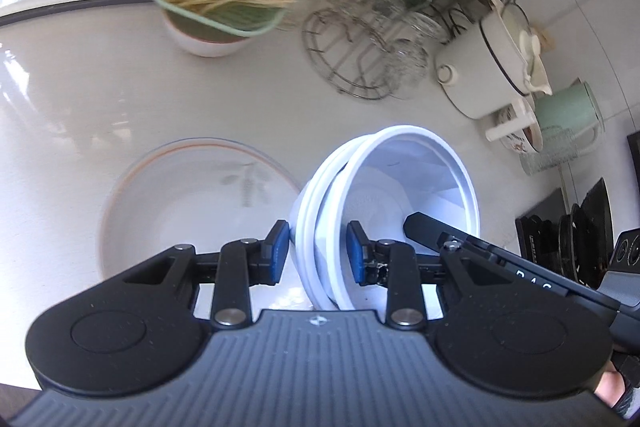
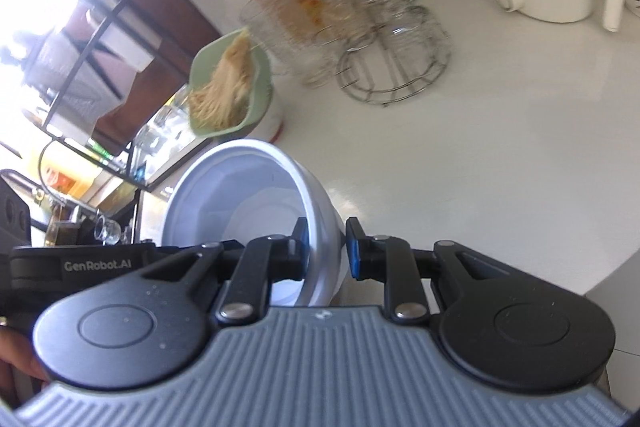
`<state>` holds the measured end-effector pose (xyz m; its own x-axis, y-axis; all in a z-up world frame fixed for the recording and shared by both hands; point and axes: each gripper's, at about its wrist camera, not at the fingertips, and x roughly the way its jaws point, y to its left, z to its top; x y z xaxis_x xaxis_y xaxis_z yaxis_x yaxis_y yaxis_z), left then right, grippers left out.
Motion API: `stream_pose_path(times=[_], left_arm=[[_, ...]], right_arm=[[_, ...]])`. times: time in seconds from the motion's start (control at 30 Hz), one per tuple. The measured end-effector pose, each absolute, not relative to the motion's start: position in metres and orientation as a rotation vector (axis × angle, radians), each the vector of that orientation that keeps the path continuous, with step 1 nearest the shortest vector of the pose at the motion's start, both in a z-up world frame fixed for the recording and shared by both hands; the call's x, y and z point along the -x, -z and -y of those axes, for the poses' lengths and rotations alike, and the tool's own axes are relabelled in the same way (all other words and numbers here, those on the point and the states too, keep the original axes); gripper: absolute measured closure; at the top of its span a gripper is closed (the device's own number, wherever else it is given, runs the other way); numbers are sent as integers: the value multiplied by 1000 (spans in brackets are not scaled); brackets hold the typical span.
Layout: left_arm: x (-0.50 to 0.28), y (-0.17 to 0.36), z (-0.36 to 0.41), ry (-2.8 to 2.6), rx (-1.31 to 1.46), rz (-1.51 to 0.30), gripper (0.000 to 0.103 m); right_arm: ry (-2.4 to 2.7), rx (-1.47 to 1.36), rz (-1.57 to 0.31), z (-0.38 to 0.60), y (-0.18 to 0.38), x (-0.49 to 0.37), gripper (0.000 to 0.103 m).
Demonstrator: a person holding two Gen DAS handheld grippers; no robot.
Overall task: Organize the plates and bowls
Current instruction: 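Press the stacked bowls down and center them on the plates with both grippers, then open both grippers and lift them away from the bowl stack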
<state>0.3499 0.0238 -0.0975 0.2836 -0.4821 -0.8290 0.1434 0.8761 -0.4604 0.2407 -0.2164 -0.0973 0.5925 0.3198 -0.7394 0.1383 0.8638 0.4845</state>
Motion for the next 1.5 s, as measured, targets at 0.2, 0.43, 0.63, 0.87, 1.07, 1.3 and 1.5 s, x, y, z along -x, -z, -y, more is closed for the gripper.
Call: stream_pose_path(times=[0.2, 0.43, 0.63, 0.87, 1.07, 1.3, 1.5], left_arm=[[-351, 110, -54, 393, 350, -1216, 68], [-355, 130, -78, 387, 357, -1243, 68], [-359, 148, -87, 409, 332, -1274, 68], [-360, 155, -91, 423, 261, -1296, 62], [-353, 131, -95, 391, 237, -1225, 43], [-326, 74, -94, 345, 205, -1074, 42], [-287, 27, -88, 306, 200, -952, 42]], right_arm=[[-121, -505, -971, 182, 104, -243, 80], [-92, -494, -1015, 156, 118, -247, 79], [-50, -478, -1046, 139, 132, -250, 79], [-3, -516, -1069, 139, 144, -251, 76], [-31, -460, -982, 141, 124, -239, 57], [-96, -397, -878, 148, 83, -220, 57], [-144, -347, -781, 160, 45, -194, 57]])
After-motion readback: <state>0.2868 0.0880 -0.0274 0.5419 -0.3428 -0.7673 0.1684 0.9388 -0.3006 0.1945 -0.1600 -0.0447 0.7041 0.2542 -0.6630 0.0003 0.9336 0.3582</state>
